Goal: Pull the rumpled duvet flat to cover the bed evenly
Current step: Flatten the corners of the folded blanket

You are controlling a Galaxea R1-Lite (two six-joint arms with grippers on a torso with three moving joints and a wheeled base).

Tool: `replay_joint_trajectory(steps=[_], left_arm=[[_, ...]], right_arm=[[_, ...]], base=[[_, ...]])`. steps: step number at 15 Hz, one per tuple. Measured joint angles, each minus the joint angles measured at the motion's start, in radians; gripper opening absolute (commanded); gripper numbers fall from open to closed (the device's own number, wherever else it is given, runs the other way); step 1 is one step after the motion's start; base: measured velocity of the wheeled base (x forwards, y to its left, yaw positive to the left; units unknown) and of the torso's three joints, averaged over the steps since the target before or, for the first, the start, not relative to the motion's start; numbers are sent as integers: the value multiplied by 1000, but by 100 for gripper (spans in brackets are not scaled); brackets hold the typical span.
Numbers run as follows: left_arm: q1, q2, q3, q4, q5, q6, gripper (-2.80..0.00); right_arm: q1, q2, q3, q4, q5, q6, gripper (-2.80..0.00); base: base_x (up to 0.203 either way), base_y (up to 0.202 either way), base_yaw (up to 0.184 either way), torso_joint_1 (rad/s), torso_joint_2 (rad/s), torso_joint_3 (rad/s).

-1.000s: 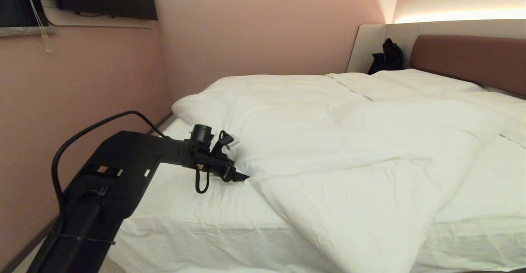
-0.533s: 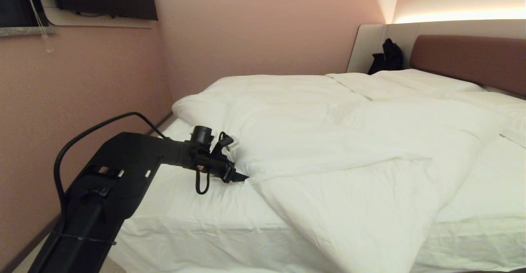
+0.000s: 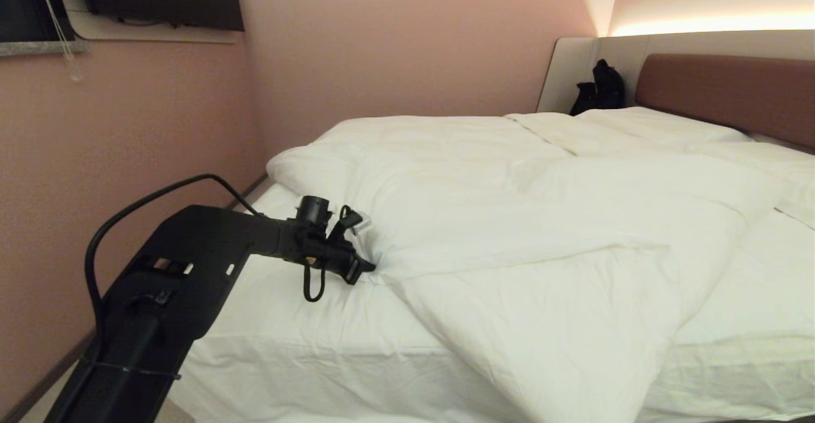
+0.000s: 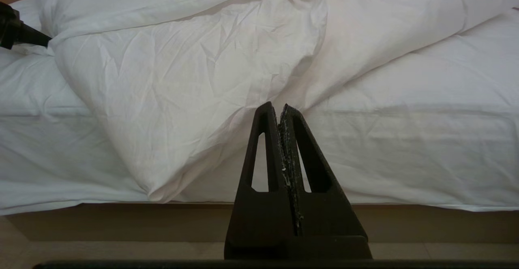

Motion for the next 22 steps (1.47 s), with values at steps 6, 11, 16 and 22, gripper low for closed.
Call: replay_joint_trajectory(steps=[6, 11, 16, 22], left_arm=[[1, -25, 0, 1, -1, -1, -280], [3, -70, 8, 10, 2, -13, -280], [34, -167, 61, 40, 20, -12, -280], [96, -355, 240, 40, 18, 5, -280]], right_arm=[[0, 0, 0, 0, 0, 1, -280], [0, 0, 0, 0, 0, 0, -280], [0, 0, 0, -1, 0, 0, -280], [0, 0, 0, 0, 0, 0, -280]], base=[[0, 0, 0, 0, 0, 0], [0, 0, 0, 0, 0, 0], [0, 0, 0, 0, 0, 0], [0, 0, 0, 0, 0, 0]])
